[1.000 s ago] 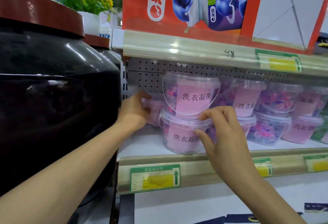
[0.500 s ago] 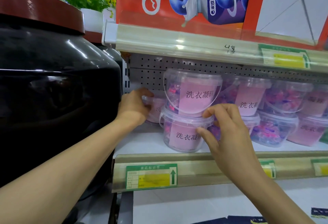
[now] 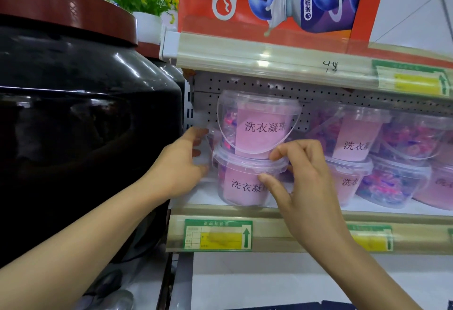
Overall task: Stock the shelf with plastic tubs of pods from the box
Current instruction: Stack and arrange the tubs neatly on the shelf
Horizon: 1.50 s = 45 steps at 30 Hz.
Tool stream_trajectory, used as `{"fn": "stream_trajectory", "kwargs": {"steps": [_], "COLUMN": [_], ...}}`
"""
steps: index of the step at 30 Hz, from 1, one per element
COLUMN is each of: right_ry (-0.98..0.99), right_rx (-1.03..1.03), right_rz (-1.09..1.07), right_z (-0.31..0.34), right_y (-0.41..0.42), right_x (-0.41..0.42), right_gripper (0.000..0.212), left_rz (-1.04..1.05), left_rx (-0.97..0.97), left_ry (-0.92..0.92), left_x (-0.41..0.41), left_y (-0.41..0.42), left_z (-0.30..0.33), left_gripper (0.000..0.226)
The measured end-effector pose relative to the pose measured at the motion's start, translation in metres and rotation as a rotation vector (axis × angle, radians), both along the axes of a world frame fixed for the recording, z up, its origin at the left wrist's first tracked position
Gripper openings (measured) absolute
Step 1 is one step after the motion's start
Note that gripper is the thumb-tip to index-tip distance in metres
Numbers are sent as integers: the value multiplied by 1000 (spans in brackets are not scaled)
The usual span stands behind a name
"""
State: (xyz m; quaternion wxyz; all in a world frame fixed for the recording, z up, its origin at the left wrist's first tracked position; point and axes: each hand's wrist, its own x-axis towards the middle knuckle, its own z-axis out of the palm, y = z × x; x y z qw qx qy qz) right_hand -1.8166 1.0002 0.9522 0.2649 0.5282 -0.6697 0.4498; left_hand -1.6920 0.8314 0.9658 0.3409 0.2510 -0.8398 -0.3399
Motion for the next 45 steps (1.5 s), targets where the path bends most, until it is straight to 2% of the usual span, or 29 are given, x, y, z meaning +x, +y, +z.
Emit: {"fn": "stream_trajectory", "kwargs": {"steps": [8, 14, 23, 29, 31, 34, 39, 42, 45], "right_ry": [26, -79, -51, -32, -34, -32, -29, -38, 42], "right_rx": [26, 75, 100, 135, 142, 106, -33, -55, 4], "right_rz": [-40, -28, -67, -57, -32, -14, -88, -116, -117], "right_z": [2, 6, 7, 9, 7, 3, 1, 1, 0], "right_y": [-8, 0, -6, -7, 0, 20, 61, 76, 82], "right_x": [13, 14, 19, 18, 16, 5, -45, -79, -108], "right_gripper": [30, 28, 27, 29, 33, 40, 36, 36, 35], "left_rz": [-112, -68, -41, -5, 52, 194, 267, 232, 197], "left_rx": [78, 55, 32, 25, -23, -216, -508, -541, -551], "left_ry": [47, 92, 127, 123, 118, 133, 193, 169, 122], "left_x": [25, 22, 16, 16, 19, 24, 11, -12, -36], "left_y": [38, 40, 37, 40, 47, 70, 112, 129, 143], "left_z": [-4, -2, -4, -4, -4, -4, -7, -10, -14], "left_gripper": [80, 74, 57, 58, 67, 77, 58, 51, 48]}}
